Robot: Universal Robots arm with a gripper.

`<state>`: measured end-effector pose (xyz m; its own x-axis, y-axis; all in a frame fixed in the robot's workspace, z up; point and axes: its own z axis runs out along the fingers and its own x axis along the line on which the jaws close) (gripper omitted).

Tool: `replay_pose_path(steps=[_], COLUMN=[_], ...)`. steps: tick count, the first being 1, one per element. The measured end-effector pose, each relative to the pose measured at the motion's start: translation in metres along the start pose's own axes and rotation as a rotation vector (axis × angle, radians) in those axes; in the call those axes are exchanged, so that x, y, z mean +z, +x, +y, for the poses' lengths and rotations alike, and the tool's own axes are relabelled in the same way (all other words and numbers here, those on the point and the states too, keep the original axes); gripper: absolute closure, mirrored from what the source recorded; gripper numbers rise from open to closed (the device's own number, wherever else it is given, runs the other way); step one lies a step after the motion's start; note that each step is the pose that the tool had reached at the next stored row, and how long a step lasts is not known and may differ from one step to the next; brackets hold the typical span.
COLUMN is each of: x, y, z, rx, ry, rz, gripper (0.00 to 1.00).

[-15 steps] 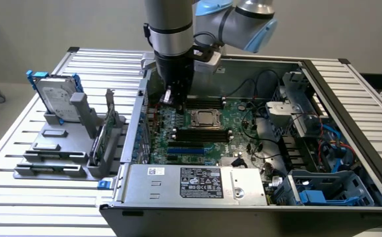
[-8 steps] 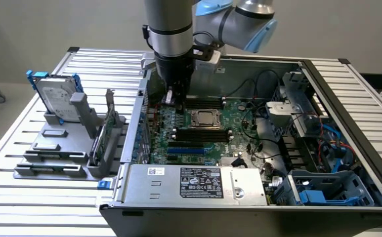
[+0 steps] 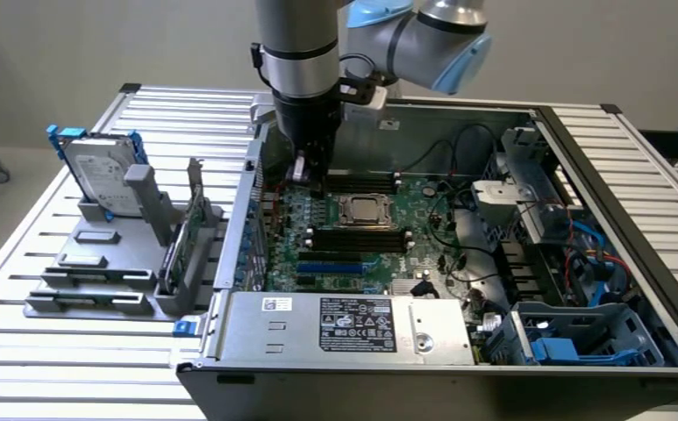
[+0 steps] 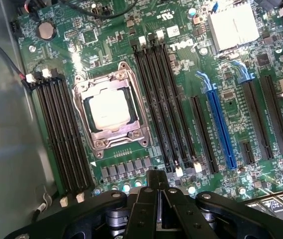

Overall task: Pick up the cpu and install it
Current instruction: 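Install the first cpu locking lever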

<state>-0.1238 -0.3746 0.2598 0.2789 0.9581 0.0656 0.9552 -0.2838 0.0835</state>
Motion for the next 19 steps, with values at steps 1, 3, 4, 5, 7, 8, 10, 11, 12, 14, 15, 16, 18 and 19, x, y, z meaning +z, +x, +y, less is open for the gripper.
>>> replay_pose_path(steps=[1, 3, 4, 5, 7, 8, 10, 11, 12, 14, 15, 16, 18, 19], x=[0.0006, 0.0024, 0.0033, 0.0042, 0.0062, 0.0073, 0.0096, 0.0108, 0.0119, 0.0138, 0.0146, 0.0153, 0.0166, 0.0173], y=[0.001, 0.003, 0.005, 0.006, 0.01, 0.012, 0.017, 0.018, 0.02, 0.023, 0.025, 0.026, 0.028, 0.029], z=[-0.0007, -0.0024, -0.0031, -0.0037, -0.0052, -0.0059, -0.0074, -0.0081, -0.0087, -0.0098, -0.0103, -0.0107, -0.0114, -0.0118], rx=[-0.003, -0.009, -0.012, -0.014, -0.017, -0.018, -0.021, -0.023, -0.026, -0.034, -0.039, -0.043, -0.053, -0.057], ry=[0.0002, 0.0007, 0.0008, 0.001, 0.0011, 0.0011, 0.0014, 0.0013, 0.0013, 0.0007, 0.0002, -0.0005, -0.0024, -0.0036], rz=[0.0002, 0.0007, 0.0009, 0.001, 0.0014, 0.0014, 0.0016, 0.0013, 0.0008, -0.003, -0.0055, -0.0087, -0.0165, -0.0212], gripper=[0.89, 0.89, 0.89, 0.89, 0.89, 0.89, 0.89, 0.89, 0.89, 0.89, 0.89, 0.89, 0.89, 0.89])
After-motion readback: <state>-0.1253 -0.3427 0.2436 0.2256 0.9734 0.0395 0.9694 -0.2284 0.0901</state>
